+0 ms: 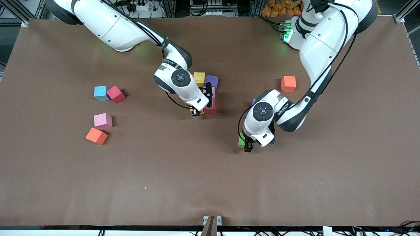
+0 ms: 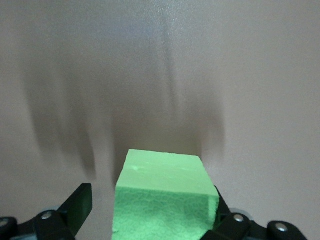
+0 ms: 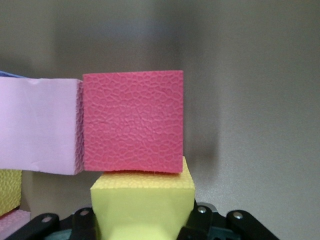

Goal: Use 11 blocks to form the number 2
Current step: 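Lower the yellow cube beside the red cube with the right gripper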

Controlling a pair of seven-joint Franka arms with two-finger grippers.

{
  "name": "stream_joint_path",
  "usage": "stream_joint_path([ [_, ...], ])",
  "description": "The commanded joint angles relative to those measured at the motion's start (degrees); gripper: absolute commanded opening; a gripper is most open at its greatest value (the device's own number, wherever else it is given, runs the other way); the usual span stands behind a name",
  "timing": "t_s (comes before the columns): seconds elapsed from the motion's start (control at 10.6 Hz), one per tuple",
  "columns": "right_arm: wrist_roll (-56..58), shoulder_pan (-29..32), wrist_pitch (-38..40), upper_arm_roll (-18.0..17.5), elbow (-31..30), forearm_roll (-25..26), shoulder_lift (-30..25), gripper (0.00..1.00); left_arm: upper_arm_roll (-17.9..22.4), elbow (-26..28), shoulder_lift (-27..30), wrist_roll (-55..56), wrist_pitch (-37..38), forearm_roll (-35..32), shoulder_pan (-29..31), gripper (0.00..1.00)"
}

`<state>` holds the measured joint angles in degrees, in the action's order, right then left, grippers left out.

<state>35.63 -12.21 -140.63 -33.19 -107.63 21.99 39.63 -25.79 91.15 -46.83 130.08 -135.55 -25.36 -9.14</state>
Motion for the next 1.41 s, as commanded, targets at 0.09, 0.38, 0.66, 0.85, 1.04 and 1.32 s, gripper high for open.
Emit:
stream_joint_path([
  [0.09, -0.5, -1.4, 0.3, 0.1, 0.0, -0.6, 0.3, 0.24, 0.6, -1.1, -0.5, 0.0, 0.0, 0.6, -0.8, 1.0],
  [0.38, -0.5, -1.4, 0.2, 0.1, 0.0, -0.6, 0.2, 0.29, 0.6, -1.1, -0.5, 0.0, 0.0, 0.6, -0.8, 1.0],
  [0.66, 0.3, -0.9, 0.2, 0.2, 0.0, -0.1, -1.0, 1.0, 0.6, -1.1, -0.5, 0.0, 0.0, 0.5, -0.8, 1.0],
  [0.85, 0.3, -0.7, 0.3, 0.2, 0.0, -0.1, -1.3, 1.0, 0.7, -1.1, -0.5, 0.0, 0.0, 0.6, -0.8, 1.0],
  [1.04, -0.3, -0.5, 2.2, 0.1, 0.0, -0.1, -1.8, 1.0, 0.7, -1.2, -0.5, -0.2, 0.0, 0.5, -0.9, 1.0],
  [1.32, 0.4, -0.4, 10.0, -0.3, -0.1, -0.1, -6.4, 1.0, 0.7, -1.2, -0.4, -3.0, 0.0, 0.6, -0.8, 0.54],
])
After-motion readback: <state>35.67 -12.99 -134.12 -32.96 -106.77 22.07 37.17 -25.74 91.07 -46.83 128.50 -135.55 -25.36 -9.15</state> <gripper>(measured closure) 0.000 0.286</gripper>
